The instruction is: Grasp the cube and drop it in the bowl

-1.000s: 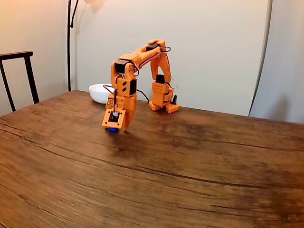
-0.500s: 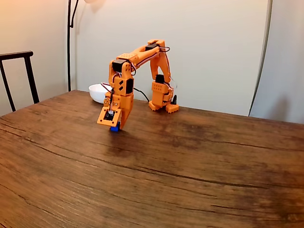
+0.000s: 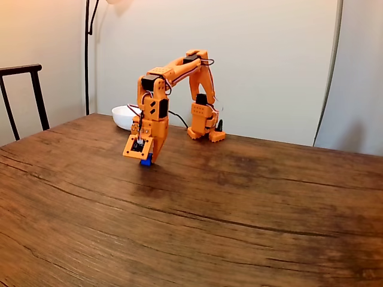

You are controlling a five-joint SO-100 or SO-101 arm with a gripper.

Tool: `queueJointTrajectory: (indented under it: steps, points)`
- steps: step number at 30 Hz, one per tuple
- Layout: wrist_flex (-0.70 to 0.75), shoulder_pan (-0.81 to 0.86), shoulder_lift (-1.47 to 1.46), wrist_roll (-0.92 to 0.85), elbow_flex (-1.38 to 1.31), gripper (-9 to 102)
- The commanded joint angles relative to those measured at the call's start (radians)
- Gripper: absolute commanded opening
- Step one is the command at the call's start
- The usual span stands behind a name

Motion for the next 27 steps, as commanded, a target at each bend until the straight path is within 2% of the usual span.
queueJointTrajectory:
  steps: [1,5,16,20,27]
  points:
    - [0.006,-0.006,-0.011,-0.002,0.000,4]
    - [0.028,0.000,0.017,-0.002,-0.043,4]
    - [0.313,0.078,0.112,0.051,-0.368,4]
    - [0.407,0.140,0.164,0.052,-0.400,4]
    - [0.489,0.253,0.341,0.095,-0.383,4]
